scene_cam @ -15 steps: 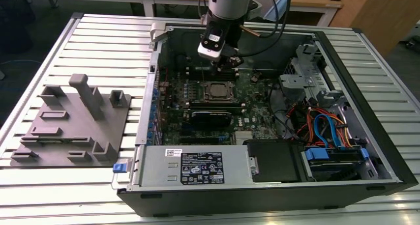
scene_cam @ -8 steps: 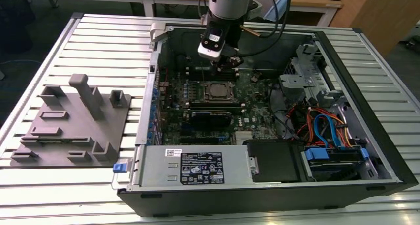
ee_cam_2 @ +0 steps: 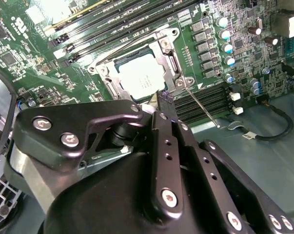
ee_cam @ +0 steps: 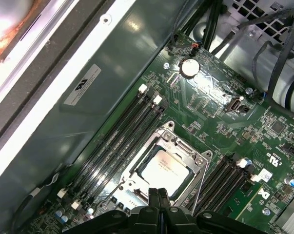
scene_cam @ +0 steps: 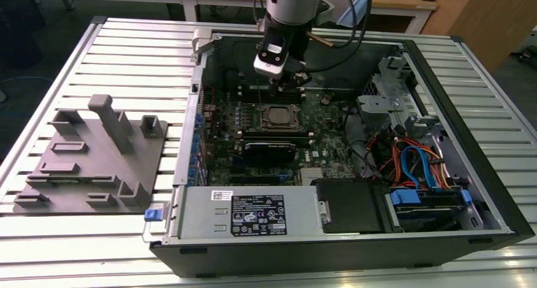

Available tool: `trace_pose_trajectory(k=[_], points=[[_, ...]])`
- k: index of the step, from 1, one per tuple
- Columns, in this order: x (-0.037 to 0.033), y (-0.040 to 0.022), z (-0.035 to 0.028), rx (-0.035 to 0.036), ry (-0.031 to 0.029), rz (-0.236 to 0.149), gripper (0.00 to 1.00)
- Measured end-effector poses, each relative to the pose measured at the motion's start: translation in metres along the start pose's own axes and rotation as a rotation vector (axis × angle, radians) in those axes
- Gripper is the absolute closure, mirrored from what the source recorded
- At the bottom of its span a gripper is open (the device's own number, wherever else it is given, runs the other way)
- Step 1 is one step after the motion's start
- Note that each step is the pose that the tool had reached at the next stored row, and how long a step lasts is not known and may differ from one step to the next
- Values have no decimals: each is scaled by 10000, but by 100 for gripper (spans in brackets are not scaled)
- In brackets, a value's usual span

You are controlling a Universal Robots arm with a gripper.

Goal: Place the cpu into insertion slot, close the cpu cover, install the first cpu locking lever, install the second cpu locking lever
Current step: 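Install the first cpu locking lever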

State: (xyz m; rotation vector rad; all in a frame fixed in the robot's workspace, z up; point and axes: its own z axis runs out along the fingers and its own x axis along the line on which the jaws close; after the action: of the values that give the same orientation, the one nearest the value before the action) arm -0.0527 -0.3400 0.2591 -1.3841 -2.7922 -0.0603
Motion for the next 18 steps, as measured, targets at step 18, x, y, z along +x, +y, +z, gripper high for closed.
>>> trace_pose_trajectory(k=[18], points=[[0,-1,2,94,57,-2405,89]])
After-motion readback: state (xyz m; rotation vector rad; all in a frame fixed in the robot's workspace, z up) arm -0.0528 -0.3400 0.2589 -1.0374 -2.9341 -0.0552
